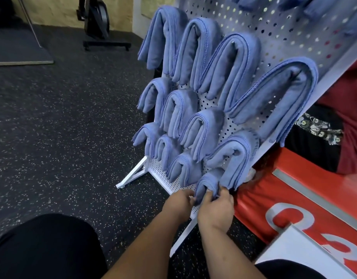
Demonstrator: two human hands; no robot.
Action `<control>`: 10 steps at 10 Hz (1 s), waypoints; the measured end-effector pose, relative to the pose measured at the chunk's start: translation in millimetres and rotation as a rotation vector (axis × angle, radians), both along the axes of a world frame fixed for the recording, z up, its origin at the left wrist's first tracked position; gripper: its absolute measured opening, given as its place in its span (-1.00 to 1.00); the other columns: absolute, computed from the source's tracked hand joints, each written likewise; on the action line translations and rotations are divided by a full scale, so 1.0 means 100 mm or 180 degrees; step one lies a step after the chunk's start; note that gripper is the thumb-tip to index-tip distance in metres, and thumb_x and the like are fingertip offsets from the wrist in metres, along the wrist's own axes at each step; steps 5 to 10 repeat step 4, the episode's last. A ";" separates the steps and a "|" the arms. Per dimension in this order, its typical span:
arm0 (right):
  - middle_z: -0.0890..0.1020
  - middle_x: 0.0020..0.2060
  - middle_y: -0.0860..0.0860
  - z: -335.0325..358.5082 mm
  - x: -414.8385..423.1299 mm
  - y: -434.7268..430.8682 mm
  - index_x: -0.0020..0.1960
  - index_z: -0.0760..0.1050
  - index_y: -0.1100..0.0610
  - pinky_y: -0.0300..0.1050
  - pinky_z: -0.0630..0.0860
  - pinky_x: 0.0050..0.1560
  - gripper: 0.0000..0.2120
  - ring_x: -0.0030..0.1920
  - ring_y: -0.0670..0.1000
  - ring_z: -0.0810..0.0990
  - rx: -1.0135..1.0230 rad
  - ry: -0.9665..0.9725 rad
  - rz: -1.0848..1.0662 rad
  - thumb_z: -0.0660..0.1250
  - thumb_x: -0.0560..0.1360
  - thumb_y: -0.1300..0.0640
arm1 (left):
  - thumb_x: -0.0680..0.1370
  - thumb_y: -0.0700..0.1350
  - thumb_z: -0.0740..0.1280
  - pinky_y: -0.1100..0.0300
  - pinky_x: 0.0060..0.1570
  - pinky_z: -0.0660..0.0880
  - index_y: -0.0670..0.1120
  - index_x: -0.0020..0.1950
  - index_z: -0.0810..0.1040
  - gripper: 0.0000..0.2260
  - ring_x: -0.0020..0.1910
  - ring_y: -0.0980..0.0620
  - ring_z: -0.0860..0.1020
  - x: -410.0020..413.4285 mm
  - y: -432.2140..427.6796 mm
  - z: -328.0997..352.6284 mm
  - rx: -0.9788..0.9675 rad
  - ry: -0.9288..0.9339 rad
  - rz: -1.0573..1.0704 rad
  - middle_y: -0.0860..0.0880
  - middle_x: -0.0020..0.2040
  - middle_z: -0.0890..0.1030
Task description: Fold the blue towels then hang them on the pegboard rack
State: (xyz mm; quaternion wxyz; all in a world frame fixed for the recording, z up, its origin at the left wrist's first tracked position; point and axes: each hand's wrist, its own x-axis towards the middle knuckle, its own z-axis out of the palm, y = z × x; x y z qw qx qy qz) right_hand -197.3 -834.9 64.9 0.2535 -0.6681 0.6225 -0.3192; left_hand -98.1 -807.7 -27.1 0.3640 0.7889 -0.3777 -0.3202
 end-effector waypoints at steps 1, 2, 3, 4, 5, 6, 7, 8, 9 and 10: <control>0.52 0.30 0.18 0.02 -0.03 0.05 0.43 0.53 0.13 0.09 0.49 0.08 -0.60 0.21 0.30 0.58 0.0079 -0.0016 0.0057 0.39 0.62 0.08 | 0.64 0.13 0.31 0.07 0.13 0.57 0.18 0.33 0.58 -0.73 0.15 -0.10 0.65 -0.01 0.09 -0.03 0.0218 -0.0049 -0.0047 -0.01 0.11 0.72; 0.48 0.34 0.18 0.06 -0.04 0.12 0.48 0.47 0.09 0.12 0.50 0.19 -0.53 0.26 0.30 0.55 0.0183 -0.0145 0.0111 0.41 0.60 0.06 | 0.63 0.13 0.32 0.05 0.23 0.56 0.17 0.46 0.50 -0.62 0.23 -0.10 0.63 -0.01 0.22 0.05 0.0333 -0.0248 -0.0152 -0.02 0.18 0.71; 0.44 0.39 0.20 0.10 -0.02 0.22 0.56 0.40 0.04 0.17 0.48 0.29 -0.43 0.33 0.30 0.49 0.0355 -0.0147 0.0094 0.43 0.59 0.00 | 0.58 0.13 0.31 0.01 0.26 0.56 0.17 0.46 0.48 -0.57 0.28 -0.12 0.61 0.03 0.37 0.09 0.0526 -0.0487 -0.0261 0.00 0.26 0.68; 0.40 0.42 0.25 0.22 0.02 0.42 0.62 0.31 0.07 0.18 0.48 0.29 -0.34 0.38 0.33 0.44 0.0633 -0.0036 -0.0022 0.43 0.59 -0.03 | 0.50 0.21 0.27 -0.02 0.24 0.58 0.09 0.26 0.58 -0.60 0.24 -0.16 0.63 0.09 0.50 0.03 0.1007 -0.0721 -0.0679 -0.04 0.27 0.67; 0.40 0.42 0.25 0.22 0.02 0.42 0.62 0.31 0.07 0.18 0.48 0.29 -0.34 0.38 0.33 0.44 0.0633 -0.0036 -0.0022 0.43 0.59 -0.03 | 0.50 0.21 0.27 -0.02 0.24 0.58 0.09 0.26 0.58 -0.60 0.24 -0.16 0.63 0.09 0.50 0.03 0.1007 -0.0721 -0.0679 -0.04 0.27 0.67; 0.40 0.42 0.25 0.22 0.02 0.42 0.62 0.31 0.07 0.18 0.48 0.29 -0.34 0.38 0.33 0.44 0.0633 -0.0036 -0.0022 0.43 0.59 -0.03 | 0.50 0.21 0.27 -0.02 0.24 0.58 0.09 0.26 0.58 -0.60 0.24 -0.16 0.63 0.09 0.50 0.03 0.1007 -0.0721 -0.0679 -0.04 0.27 0.67; 0.40 0.42 0.25 0.22 0.02 0.42 0.62 0.31 0.07 0.18 0.48 0.29 -0.34 0.38 0.33 0.44 0.0633 -0.0036 -0.0022 0.43 0.59 -0.03 | 0.50 0.21 0.27 -0.02 0.24 0.58 0.09 0.26 0.58 -0.60 0.24 -0.16 0.63 0.09 0.50 0.03 0.1007 -0.0721 -0.0679 -0.04 0.27 0.67; 0.40 0.42 0.25 0.22 0.02 0.42 0.62 0.31 0.07 0.18 0.48 0.29 -0.34 0.38 0.33 0.44 0.0633 -0.0036 -0.0022 0.43 0.59 -0.03 | 0.50 0.21 0.27 -0.02 0.24 0.58 0.09 0.26 0.58 -0.60 0.24 -0.16 0.63 0.09 0.50 0.03 0.1007 -0.0721 -0.0679 -0.04 0.27 0.67; 0.40 0.42 0.25 0.22 0.02 0.42 0.62 0.31 0.07 0.18 0.48 0.29 -0.34 0.38 0.33 0.44 0.0633 -0.0036 -0.0022 0.43 0.59 -0.03 | 0.50 0.21 0.27 -0.02 0.24 0.58 0.09 0.26 0.58 -0.60 0.24 -0.16 0.63 0.09 0.50 0.03 0.1007 -0.0721 -0.0679 -0.04 0.27 0.67; 0.40 0.42 0.25 0.22 0.02 0.42 0.62 0.31 0.07 0.18 0.48 0.29 -0.34 0.38 0.33 0.44 0.0633 -0.0036 -0.0022 0.43 0.59 -0.03 | 0.50 0.21 0.27 -0.02 0.24 0.58 0.09 0.26 0.58 -0.60 0.24 -0.16 0.63 0.09 0.50 0.03 0.1007 -0.0721 -0.0679 -0.04 0.27 0.67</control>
